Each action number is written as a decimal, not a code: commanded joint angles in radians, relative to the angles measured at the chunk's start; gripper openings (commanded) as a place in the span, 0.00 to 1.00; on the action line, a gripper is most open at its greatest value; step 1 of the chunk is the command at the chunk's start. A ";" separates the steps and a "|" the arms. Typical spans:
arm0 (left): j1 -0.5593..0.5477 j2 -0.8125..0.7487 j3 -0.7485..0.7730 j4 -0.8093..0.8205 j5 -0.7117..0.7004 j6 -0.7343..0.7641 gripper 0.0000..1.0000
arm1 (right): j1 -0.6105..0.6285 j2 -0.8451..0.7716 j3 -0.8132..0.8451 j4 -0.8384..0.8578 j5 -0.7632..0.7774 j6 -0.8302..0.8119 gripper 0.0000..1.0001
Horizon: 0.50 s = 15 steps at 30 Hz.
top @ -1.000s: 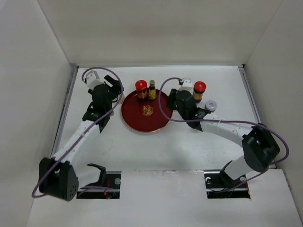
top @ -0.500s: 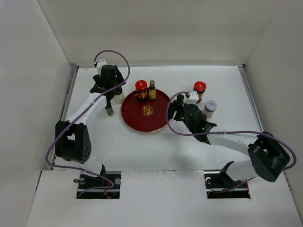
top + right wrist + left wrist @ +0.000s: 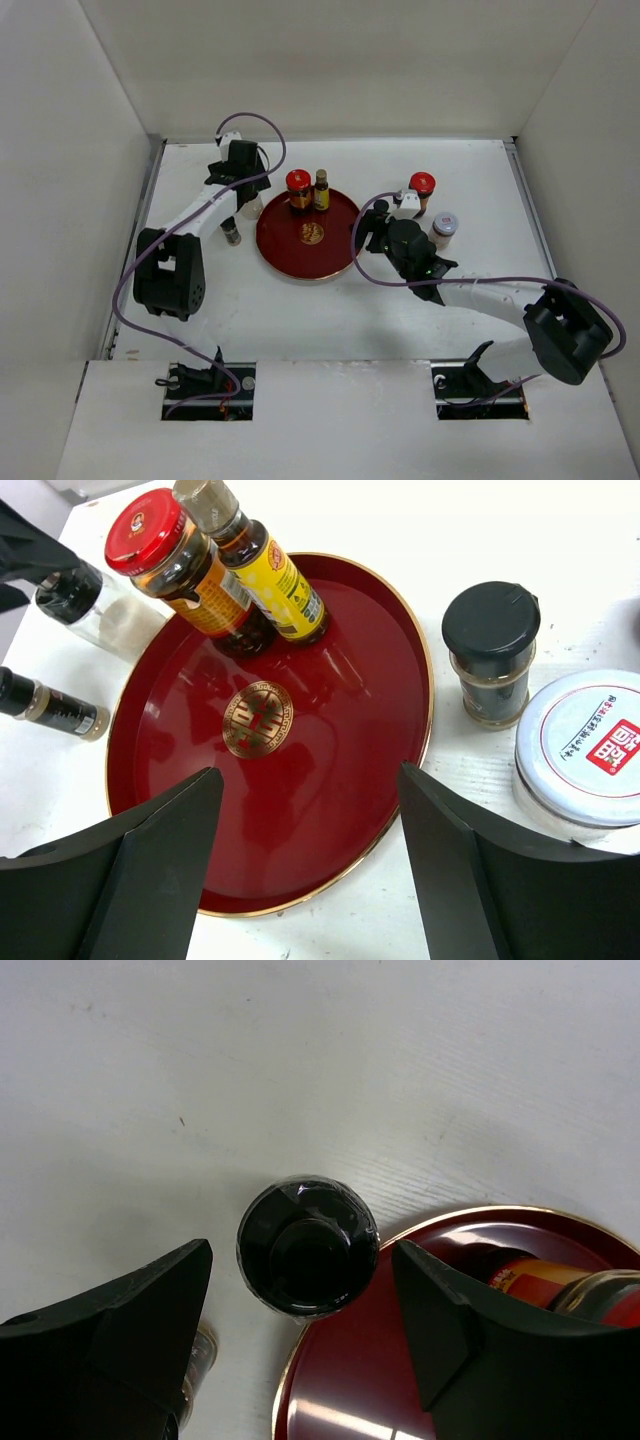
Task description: Organize the condiment bottles
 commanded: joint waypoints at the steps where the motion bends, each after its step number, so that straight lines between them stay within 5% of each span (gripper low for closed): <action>1: -0.007 0.010 0.056 0.011 -0.006 0.020 0.72 | 0.003 -0.004 -0.002 0.062 -0.003 0.005 0.77; 7: -0.016 0.036 0.068 0.011 -0.013 0.019 0.66 | 0.003 0.008 0.000 0.062 -0.017 0.011 0.77; 15: -0.016 0.014 0.062 0.027 -0.023 0.008 0.40 | 0.003 0.011 -0.002 0.062 -0.019 0.013 0.78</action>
